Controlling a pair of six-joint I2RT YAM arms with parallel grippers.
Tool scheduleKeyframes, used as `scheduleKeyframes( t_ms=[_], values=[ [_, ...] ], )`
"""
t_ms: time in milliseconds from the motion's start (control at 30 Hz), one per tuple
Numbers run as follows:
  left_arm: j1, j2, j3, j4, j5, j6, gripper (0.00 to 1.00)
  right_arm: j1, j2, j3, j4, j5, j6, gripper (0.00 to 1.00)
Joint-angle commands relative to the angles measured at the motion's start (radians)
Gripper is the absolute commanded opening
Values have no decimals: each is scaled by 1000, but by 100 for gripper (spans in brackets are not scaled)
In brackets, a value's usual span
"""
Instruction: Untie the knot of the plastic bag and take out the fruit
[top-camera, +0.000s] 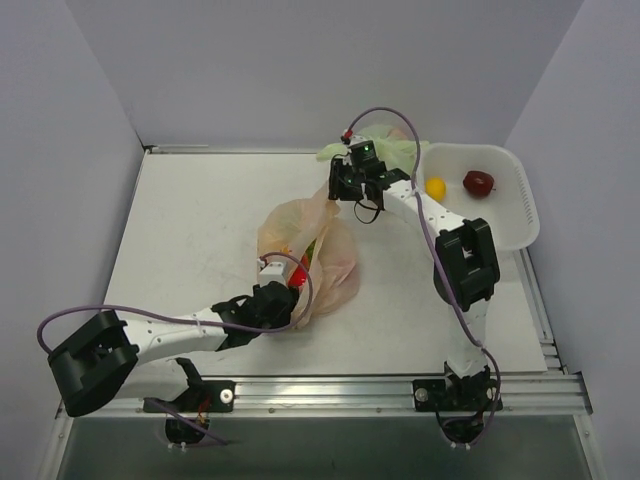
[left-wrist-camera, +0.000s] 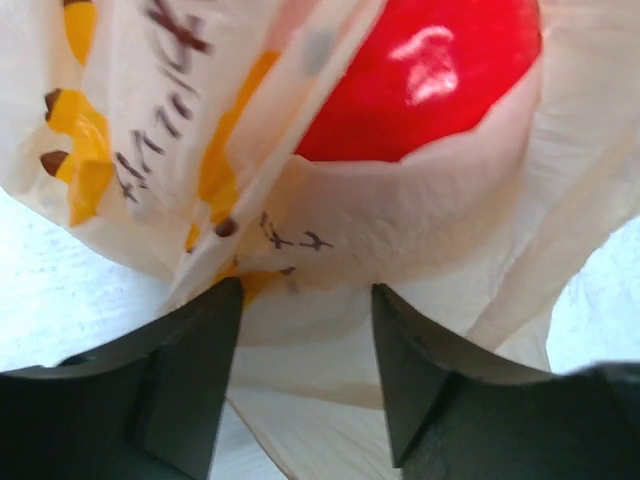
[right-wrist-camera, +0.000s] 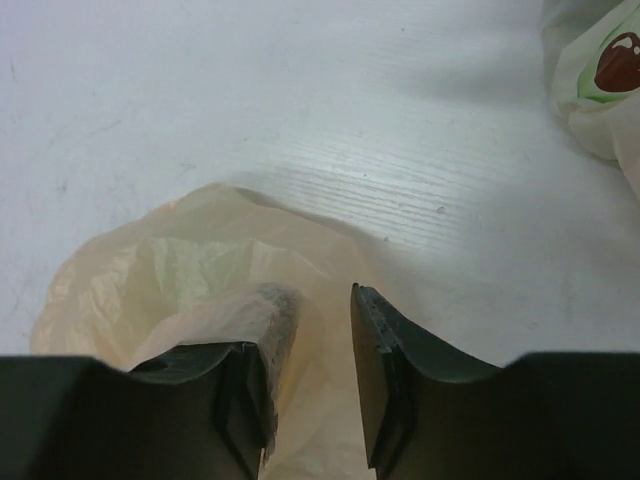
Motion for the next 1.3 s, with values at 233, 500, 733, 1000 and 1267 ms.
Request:
scheduleKeyframes(
  t_ms=[233,500,733,1000,1267],
  values=[
    [-10,-164,104,-119,2,14,92,34,-258,-97,-50,-29,-50,82],
    [-10,-233,272,-203,-43,97,98,112,-531,-347,-73,35,7,83],
    [-10,-230,305,-251,-75,123,97,197,-608,-488,-52,43,98,82],
    [-8,-229,277,-263,-150,94,97,238,-604,-609,-35,64,153,64],
    [35,-178,446,-306,-222,224,98,238,-746,-818,57,61,118,41]
  ],
)
